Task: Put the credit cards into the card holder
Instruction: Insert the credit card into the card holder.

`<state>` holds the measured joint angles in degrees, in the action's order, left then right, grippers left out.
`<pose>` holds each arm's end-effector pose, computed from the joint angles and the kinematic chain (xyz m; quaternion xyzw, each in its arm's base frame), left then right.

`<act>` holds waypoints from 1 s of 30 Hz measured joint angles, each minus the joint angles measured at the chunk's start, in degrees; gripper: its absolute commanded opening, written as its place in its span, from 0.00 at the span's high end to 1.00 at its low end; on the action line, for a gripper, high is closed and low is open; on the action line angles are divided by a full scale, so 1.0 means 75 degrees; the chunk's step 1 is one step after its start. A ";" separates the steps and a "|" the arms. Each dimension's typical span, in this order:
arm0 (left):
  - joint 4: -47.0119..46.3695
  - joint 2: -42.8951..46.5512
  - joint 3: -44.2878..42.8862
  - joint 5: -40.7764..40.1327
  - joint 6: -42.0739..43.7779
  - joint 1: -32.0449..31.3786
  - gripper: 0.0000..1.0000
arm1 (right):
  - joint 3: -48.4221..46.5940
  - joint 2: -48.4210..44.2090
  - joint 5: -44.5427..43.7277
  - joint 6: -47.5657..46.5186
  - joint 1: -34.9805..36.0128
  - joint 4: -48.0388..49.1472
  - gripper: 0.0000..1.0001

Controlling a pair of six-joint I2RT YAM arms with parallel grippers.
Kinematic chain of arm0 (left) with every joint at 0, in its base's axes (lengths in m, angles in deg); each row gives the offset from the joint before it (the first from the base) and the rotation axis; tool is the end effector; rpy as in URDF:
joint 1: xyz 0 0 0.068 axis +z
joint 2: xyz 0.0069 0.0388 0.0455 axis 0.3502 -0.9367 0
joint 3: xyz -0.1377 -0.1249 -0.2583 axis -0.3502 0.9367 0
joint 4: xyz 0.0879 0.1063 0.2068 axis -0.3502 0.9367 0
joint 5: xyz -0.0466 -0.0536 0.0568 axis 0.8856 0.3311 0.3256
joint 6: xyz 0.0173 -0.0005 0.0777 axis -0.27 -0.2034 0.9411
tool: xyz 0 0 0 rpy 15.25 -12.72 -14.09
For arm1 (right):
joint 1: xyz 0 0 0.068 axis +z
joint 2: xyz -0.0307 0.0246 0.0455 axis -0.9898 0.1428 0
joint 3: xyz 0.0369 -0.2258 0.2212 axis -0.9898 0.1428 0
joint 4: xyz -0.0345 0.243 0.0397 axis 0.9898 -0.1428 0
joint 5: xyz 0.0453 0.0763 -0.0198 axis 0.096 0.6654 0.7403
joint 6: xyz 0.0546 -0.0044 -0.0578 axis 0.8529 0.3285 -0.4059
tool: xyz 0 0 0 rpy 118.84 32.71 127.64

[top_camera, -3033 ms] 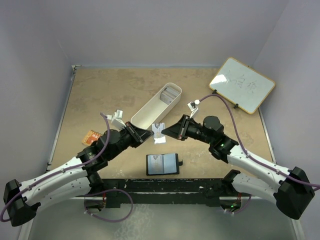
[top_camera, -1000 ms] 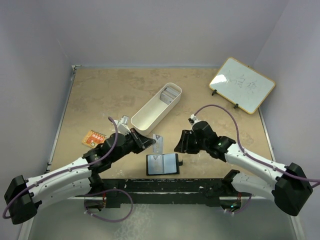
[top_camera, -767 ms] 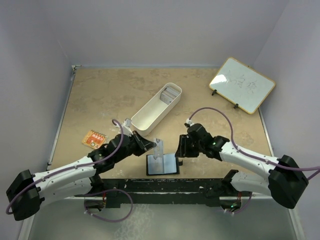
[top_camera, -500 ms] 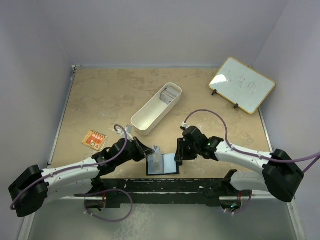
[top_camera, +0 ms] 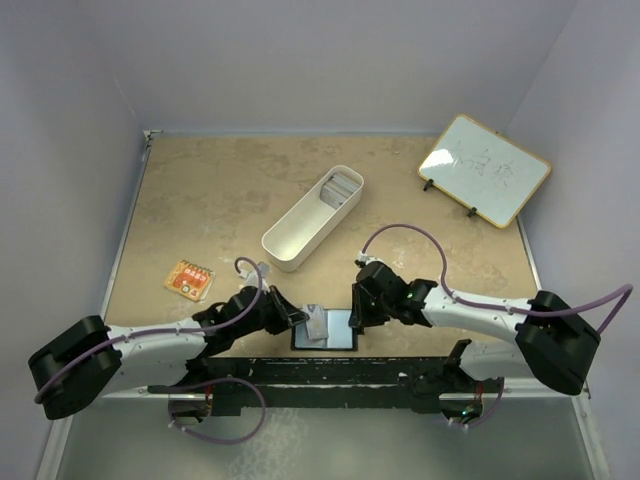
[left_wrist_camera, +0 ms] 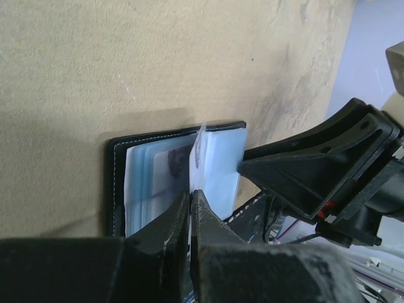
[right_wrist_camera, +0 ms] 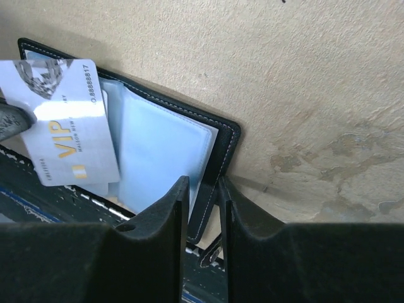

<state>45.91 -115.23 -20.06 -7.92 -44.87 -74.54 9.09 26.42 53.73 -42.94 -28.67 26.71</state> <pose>0.1058 -0.1407 0.1665 -0.1965 0.8524 -0.4361 0.2111 0.1356 0.1826 0.1933 -0.0552 0.9411 0.2597 0.2092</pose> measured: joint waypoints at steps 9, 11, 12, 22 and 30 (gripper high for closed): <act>-0.0659 -0.0449 0.0189 0.0323 0.0178 -0.0058 1.00 | 0.0201 0.0093 -0.0175 0.0184 0.0070 0.0312 0.78; -0.0527 -0.0469 0.0154 0.0329 0.0294 -0.0058 1.00 | 0.0216 0.0093 -0.0189 0.0204 0.0076 0.0332 0.78; -0.0452 -0.0472 0.0137 0.0332 0.0370 -0.0058 1.00 | 0.0224 0.0090 -0.0189 0.0207 0.0076 0.0361 0.78; 0.0367 -0.0490 -0.0449 0.0475 0.1020 -0.0058 1.00 | 0.0280 0.0090 -0.0198 0.0227 0.0082 0.0504 0.79; 0.0761 -0.0589 -0.0603 0.0533 0.1274 -0.0058 1.00 | 0.0283 0.0090 -0.0198 0.0227 0.0082 0.0536 0.79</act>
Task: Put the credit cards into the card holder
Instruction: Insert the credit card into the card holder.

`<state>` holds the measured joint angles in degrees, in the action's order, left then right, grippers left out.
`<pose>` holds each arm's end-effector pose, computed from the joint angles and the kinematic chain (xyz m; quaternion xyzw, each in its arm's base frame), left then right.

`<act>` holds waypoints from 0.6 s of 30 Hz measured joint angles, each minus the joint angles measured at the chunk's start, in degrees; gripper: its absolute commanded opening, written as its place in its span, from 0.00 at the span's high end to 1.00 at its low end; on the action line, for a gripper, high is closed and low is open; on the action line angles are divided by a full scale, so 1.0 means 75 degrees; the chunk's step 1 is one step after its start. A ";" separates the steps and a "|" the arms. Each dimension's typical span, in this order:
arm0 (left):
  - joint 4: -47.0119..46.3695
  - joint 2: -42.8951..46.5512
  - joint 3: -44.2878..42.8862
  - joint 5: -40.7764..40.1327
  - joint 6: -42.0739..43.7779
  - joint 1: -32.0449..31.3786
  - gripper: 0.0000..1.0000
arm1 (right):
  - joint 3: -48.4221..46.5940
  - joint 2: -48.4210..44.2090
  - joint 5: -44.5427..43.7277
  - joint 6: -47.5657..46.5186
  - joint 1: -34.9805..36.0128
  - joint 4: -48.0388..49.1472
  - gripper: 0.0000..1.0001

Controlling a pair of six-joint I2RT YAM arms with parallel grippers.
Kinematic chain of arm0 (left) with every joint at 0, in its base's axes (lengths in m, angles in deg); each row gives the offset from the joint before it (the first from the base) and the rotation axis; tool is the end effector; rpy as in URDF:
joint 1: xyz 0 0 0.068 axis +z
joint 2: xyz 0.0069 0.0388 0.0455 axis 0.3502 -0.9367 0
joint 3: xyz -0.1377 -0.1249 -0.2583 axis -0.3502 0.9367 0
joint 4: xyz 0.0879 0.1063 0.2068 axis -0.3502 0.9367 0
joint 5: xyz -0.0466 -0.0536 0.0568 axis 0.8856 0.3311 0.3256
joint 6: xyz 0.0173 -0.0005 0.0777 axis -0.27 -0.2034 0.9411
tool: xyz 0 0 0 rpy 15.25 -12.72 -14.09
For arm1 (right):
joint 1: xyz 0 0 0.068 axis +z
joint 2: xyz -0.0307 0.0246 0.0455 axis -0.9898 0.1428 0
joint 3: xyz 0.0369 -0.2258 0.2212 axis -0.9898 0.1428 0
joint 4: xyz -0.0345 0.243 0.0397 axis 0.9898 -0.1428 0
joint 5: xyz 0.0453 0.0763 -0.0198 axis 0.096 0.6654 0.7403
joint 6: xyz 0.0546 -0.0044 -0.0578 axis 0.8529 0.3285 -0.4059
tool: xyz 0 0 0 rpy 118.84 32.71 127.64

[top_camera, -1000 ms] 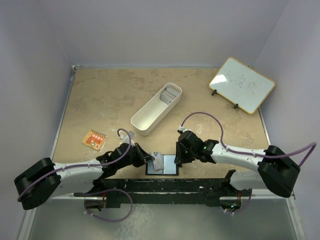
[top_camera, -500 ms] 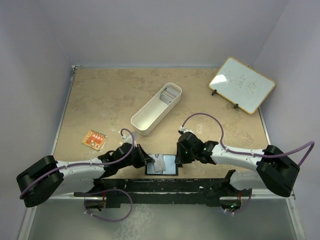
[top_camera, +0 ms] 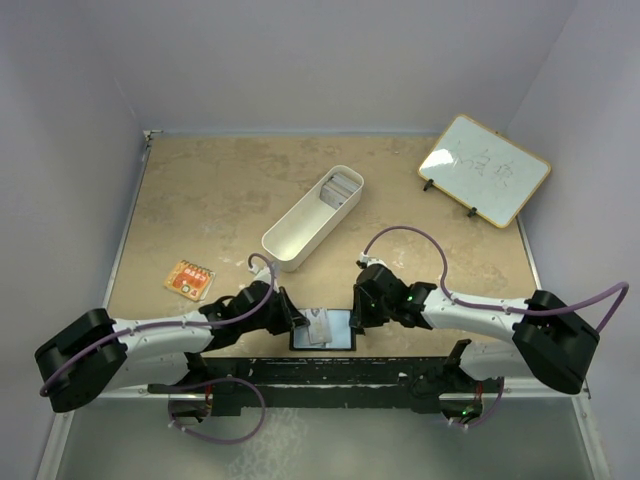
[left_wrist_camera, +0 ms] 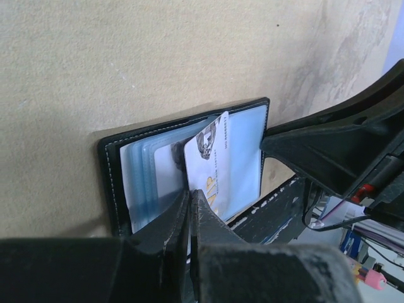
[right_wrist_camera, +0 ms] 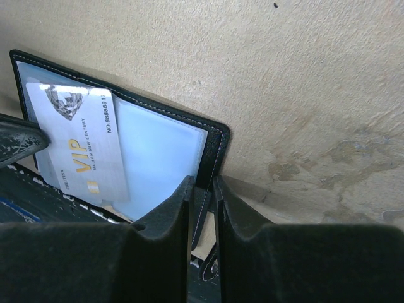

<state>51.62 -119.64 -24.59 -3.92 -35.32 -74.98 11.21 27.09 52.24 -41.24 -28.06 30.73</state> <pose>0.1085 -0.1551 0.1670 -0.1083 0.8909 -0.3945 0.1974 0.1354 0.1833 0.1860 -0.0417 0.9382 0.2641 0.2198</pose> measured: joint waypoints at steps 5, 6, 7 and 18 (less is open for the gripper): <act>0.0204 -0.0082 -0.0020 0.0029 0.0000 0.0000 1.00 | 0.0012 0.0000 0.0000 0.0003 0.0000 0.0020 0.79; 0.0224 -0.0087 -0.0026 0.0041 0.0000 0.0000 1.00 | 0.0015 0.0000 0.0000 0.0003 0.0000 0.0026 0.79; 0.0248 -0.0090 -0.0035 0.0052 -0.0003 0.0000 1.00 | 0.0015 0.0000 0.0000 0.0003 0.0003 0.0026 0.80; 0.0306 -0.0201 -0.0166 0.0224 0.0108 0.0000 1.00 | 0.0015 0.0000 -0.0029 0.0000 0.0029 0.0035 0.80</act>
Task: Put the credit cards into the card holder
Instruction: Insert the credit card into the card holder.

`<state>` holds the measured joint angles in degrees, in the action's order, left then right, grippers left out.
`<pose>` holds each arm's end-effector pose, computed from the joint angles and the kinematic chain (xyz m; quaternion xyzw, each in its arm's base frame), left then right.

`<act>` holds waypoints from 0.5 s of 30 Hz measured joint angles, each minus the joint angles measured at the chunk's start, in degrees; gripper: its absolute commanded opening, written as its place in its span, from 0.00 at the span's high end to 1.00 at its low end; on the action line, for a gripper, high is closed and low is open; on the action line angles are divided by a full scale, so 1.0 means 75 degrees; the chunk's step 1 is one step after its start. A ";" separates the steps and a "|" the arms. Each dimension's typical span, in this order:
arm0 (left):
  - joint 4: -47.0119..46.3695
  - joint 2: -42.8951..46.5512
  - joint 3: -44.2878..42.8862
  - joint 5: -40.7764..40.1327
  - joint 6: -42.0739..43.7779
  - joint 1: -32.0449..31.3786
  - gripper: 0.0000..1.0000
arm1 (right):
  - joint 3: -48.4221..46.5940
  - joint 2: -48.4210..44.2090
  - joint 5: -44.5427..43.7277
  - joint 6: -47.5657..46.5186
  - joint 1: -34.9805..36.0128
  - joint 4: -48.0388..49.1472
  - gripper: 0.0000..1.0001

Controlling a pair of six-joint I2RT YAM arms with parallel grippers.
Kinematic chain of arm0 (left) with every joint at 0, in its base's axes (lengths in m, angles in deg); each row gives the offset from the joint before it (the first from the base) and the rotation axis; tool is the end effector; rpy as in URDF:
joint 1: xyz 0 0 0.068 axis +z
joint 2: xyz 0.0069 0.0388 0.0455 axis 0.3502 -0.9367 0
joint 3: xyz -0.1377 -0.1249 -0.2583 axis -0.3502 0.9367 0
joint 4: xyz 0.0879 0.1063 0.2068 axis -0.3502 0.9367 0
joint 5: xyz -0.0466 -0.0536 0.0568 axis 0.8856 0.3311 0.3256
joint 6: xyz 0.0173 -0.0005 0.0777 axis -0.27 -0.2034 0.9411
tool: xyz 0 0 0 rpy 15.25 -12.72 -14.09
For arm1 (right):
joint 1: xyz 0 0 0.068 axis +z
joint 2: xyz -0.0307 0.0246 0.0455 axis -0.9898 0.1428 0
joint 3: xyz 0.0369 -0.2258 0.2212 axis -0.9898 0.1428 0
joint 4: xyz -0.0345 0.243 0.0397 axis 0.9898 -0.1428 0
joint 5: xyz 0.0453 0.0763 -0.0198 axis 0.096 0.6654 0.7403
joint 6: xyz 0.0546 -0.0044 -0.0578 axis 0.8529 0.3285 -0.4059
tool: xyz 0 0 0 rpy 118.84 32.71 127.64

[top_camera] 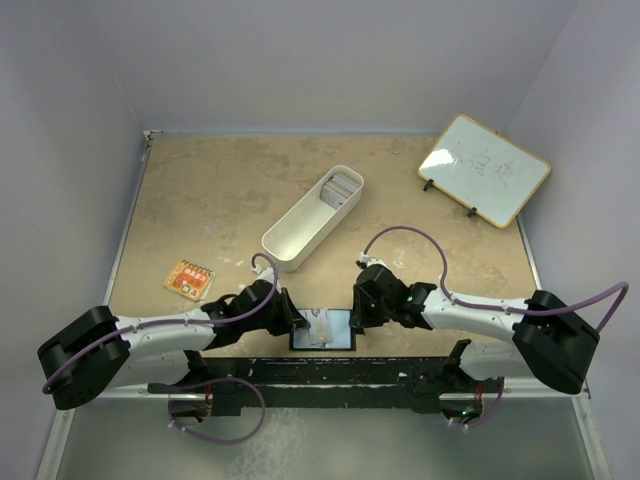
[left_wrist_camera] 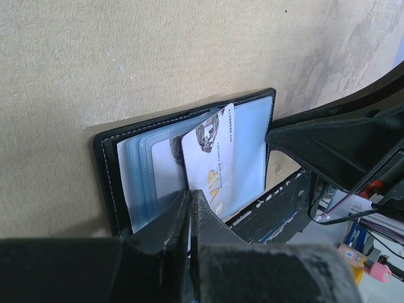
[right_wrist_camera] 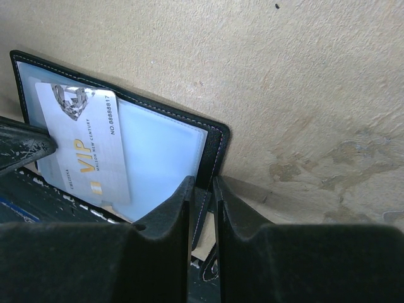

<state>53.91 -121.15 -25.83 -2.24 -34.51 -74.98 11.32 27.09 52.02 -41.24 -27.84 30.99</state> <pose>0.1084 -0.1585 0.1647 -0.0973 0.9016 -0.3817 0.1787 0.1349 0.1837 0.1859 -0.0428 0.9377 0.2643 0.2215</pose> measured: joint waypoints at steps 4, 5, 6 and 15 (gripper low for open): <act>-0.0038 0.0029 0.0000 0.0026 -0.0003 0.0000 0.96 | 0.0029 -0.0017 0.0000 0.0003 0.0003 0.0041 0.80; -0.0076 0.0029 0.0000 0.0032 -0.0006 0.0000 0.93 | 0.0029 -0.0017 0.0000 0.0000 0.0006 0.0047 0.80; -0.0125 0.0029 0.0000 0.0050 -0.0012 0.0000 0.90 | 0.0029 -0.0017 0.0000 0.0000 0.0006 0.0052 0.80; -0.0845 -0.0169 0.0000 0.0111 -0.0204 0.0000 0.87 | 0.0058 -0.0047 -0.0003 0.0003 0.0006 0.0079 0.80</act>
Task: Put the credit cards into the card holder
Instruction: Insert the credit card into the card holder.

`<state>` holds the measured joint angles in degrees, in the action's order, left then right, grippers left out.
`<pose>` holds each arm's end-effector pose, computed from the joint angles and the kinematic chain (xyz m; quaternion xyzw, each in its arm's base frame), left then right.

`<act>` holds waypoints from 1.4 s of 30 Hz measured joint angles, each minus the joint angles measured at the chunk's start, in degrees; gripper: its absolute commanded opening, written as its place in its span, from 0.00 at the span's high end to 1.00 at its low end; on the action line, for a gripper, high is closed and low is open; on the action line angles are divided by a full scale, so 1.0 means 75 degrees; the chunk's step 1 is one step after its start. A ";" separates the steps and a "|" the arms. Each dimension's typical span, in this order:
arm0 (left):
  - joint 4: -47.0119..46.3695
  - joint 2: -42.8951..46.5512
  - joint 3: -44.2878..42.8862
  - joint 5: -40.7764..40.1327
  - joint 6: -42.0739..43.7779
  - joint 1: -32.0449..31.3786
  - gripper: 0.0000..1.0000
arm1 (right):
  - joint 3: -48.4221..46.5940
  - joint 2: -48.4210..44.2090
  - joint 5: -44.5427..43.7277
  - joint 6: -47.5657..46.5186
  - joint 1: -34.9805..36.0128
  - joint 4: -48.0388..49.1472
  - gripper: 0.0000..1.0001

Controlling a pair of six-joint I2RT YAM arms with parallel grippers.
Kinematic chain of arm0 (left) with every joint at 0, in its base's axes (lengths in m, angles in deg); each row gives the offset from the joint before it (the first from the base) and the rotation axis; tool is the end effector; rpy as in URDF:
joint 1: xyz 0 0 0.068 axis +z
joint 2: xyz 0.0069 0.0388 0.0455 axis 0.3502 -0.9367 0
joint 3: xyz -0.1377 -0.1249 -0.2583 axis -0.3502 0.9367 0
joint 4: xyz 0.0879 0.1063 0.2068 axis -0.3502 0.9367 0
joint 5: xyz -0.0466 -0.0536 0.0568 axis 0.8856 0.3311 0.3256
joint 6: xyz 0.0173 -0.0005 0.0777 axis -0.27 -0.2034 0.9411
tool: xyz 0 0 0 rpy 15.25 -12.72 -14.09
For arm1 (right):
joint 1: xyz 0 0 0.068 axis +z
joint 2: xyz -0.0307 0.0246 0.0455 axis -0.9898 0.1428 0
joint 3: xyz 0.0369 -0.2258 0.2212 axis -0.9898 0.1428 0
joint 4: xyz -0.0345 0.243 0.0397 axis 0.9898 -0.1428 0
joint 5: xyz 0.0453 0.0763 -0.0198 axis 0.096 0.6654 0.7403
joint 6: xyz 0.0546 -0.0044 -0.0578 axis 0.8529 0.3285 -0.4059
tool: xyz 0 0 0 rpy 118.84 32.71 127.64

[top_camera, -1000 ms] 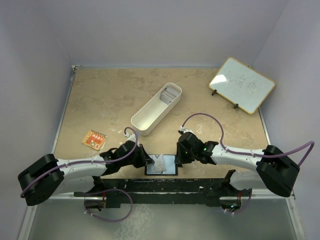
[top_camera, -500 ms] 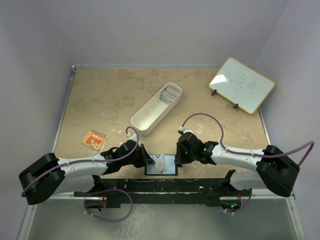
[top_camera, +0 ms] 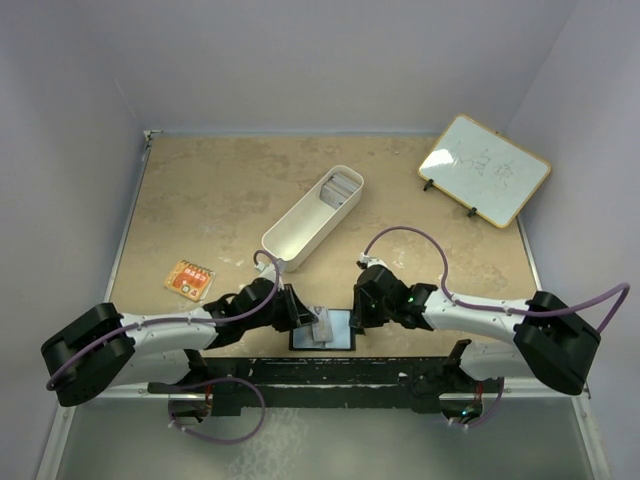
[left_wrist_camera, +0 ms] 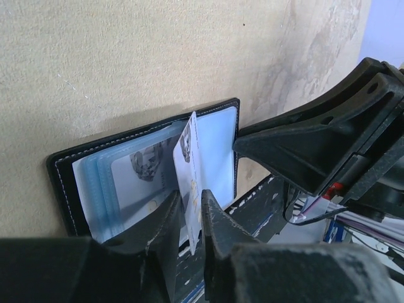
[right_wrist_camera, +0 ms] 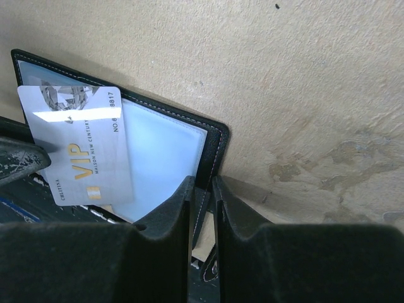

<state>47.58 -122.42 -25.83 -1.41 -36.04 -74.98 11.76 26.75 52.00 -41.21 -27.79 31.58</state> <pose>0.1139 -0.1678 0.1733 -0.1023 0.8813 -0.4217 0.1869 0.1342 0.1830 0.1857 -0.0428 0.9362 0.2675 0.2239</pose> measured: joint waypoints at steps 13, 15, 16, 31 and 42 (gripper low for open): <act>0.0189 -0.0087 0.0003 -0.0003 -0.0137 0.0000 1.00 | 0.0012 -0.0026 -0.0070 0.0000 0.0015 -0.0009 0.81; 0.0271 -0.0087 0.0000 0.0006 -0.0140 0.0000 1.00 | 0.0012 -0.0026 -0.0093 0.0000 0.0017 -0.0009 0.81; 0.0297 -0.0087 0.0000 0.0015 -0.0140 0.0000 1.00 | 0.0012 -0.0026 -0.0099 0.0000 0.0017 -0.0009 0.81; 0.0691 -0.0484 -0.0396 0.0210 -0.0140 0.0000 1.00 | 0.0012 -0.0026 -0.0137 -0.0003 0.0038 -0.0006 0.80; 0.1711 -0.0478 -0.0868 0.0157 -0.0073 -0.0003 1.00 | 0.0012 -0.0026 -0.0149 -0.0003 0.0044 -0.0003 0.80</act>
<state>60.41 -126.00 -32.35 -0.23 -36.58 -75.00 11.85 26.55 50.89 -41.24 -27.47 31.56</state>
